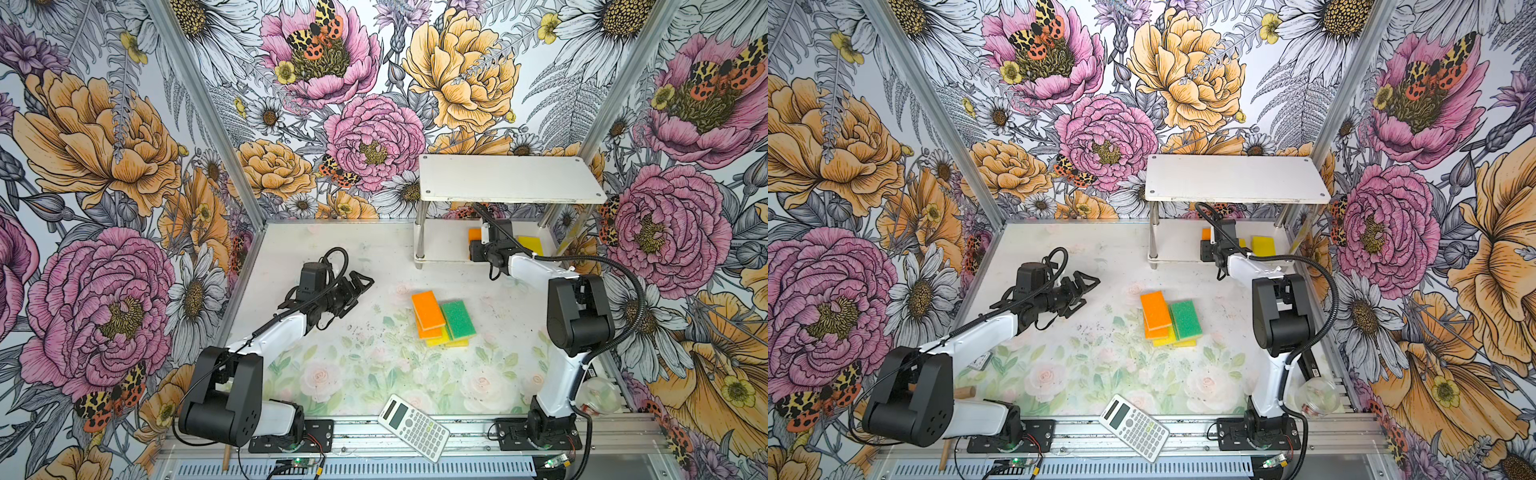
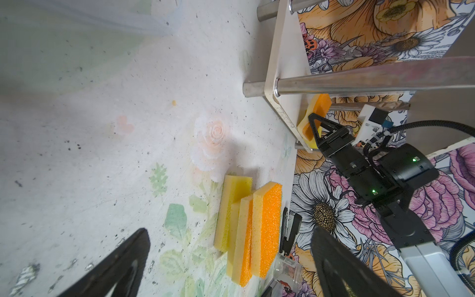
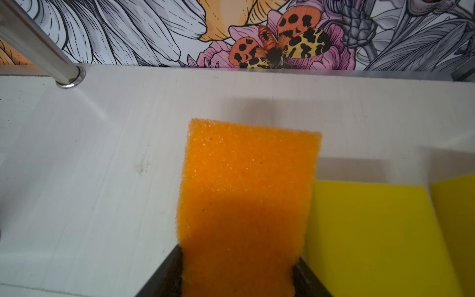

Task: Arrange cleaning sponges on a shelf
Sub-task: Place the cleaning sponge at the shelf.

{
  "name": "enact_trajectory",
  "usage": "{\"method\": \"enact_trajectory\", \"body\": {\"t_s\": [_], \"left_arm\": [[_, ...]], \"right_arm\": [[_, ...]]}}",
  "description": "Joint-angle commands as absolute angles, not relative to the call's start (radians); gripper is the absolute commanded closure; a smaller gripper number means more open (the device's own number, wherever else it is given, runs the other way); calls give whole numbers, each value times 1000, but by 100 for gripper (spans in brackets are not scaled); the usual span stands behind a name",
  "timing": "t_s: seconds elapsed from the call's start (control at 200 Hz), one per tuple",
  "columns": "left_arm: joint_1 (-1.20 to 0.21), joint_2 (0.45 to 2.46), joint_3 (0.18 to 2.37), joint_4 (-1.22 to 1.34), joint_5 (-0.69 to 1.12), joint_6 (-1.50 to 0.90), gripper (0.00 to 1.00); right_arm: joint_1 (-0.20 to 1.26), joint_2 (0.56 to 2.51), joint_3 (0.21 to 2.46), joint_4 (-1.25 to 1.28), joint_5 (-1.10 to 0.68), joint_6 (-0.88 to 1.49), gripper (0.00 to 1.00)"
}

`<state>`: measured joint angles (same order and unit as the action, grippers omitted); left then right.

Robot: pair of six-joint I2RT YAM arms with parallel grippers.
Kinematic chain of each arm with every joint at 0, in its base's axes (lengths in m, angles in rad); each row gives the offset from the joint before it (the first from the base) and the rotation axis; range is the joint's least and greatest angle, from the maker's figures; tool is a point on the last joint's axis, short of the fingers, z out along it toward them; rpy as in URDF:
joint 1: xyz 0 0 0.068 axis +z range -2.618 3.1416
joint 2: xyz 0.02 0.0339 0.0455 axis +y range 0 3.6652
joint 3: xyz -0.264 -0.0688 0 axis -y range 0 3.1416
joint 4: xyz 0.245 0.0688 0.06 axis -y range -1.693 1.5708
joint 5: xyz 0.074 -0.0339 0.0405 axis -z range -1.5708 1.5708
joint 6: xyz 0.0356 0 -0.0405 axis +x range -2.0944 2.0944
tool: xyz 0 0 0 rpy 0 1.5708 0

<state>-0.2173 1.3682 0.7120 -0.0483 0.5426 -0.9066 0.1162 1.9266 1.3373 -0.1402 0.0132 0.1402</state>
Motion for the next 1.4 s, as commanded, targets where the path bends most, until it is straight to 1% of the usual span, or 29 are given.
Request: {"method": "enact_trajectory", "body": {"t_s": [0.0,0.095,0.355,0.801,1.186,1.396], "left_arm": [[-204,1344,702,-54,527,-884,1],[-202,1348,704,-55,531,-883,1],[-198,1350,706,-55,535,-881,1],[-195,1347,694,-54,533,-877,1],[-187,1338,683,-52,538,-876,1],[-184,1333,675,-51,537,-876,1]], "right_arm": [[108,1940,1377,-140,1,132,41],[107,1946,1384,-146,2,132,40],[106,1947,1386,-147,5,136,34],[105,1954,1396,-155,-2,132,31],[106,1954,1396,-157,0,127,24],[106,1951,1392,-156,0,125,24]]}}
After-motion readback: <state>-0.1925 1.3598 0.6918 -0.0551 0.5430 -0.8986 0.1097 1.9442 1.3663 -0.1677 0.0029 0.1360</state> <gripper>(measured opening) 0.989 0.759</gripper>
